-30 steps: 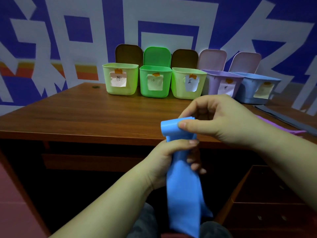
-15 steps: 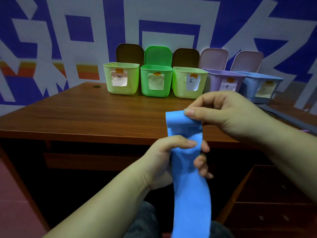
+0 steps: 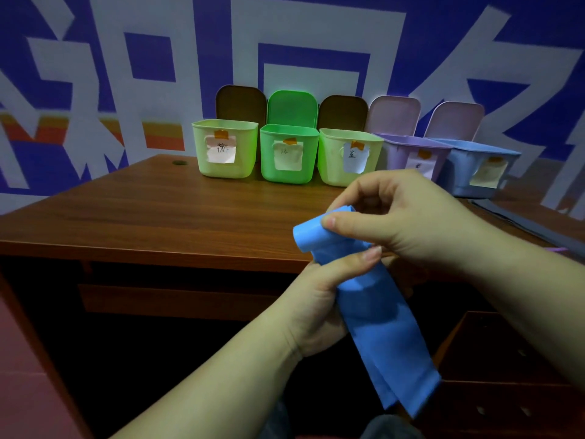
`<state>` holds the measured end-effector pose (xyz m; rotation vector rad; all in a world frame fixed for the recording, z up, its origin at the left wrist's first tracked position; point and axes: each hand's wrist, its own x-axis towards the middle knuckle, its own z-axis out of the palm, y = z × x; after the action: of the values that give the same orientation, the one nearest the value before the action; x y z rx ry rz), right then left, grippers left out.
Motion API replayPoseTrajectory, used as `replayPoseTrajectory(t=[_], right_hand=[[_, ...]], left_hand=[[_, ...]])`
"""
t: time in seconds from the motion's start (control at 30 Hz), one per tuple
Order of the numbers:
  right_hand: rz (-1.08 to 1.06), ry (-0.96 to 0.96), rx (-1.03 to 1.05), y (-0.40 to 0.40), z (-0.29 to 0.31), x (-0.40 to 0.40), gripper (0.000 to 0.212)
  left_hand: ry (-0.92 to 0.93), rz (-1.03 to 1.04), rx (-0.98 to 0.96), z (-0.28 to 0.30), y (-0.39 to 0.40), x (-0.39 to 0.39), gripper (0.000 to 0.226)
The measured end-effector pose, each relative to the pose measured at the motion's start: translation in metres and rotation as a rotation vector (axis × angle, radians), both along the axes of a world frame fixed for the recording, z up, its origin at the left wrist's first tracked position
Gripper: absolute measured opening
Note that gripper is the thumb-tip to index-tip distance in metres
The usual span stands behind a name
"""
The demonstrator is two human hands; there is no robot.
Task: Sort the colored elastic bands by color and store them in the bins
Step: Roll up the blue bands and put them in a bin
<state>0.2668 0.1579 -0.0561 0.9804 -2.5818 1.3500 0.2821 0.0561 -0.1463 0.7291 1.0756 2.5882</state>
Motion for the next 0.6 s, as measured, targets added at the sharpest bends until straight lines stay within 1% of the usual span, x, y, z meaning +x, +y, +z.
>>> replayPoseTrajectory(t=[0.07,0.2,0.23,0.3,0.4,0.47,0.53,0.6], right_hand=[[-0.009,0.014,0.012,-0.001,-0.001,-0.001,0.03],[0.019,0.027,0.045,0.0,-0.004,-0.002,0.023],[0.028,0.013,0.046,0.0,-0.004,-0.002,0.023],[0.048,-0.038,0.021,0.002,-0.001,-0.002,0.024],[0.024,-0.07,-0.054,0.009,0.004,-0.013,0.041],[0.026,-0.151,-0.133,0.012,0.004,-0.018,0.038],[0.051,-0.204,-0.174,0.013,0.001,-0.017,0.033],[0.079,-0.182,-0.159,0.014,-0.003,-0.013,0.028]], left_hand=[[-0.018,0.047,-0.009,-0.001,0.002,0.001,0.042],[-0.033,0.128,-0.111,0.0,0.003,0.004,0.026],[-0.031,0.116,-0.128,0.0,0.002,0.005,0.026],[-0.035,0.054,-0.146,0.002,-0.002,0.007,0.032],[-0.04,-0.034,-0.176,0.007,-0.008,0.009,0.041],[-0.04,-0.075,-0.203,0.01,-0.013,0.009,0.041],[-0.048,-0.134,-0.223,0.01,-0.019,0.009,0.034],[-0.03,-0.169,-0.226,0.007,-0.025,0.009,0.019]])
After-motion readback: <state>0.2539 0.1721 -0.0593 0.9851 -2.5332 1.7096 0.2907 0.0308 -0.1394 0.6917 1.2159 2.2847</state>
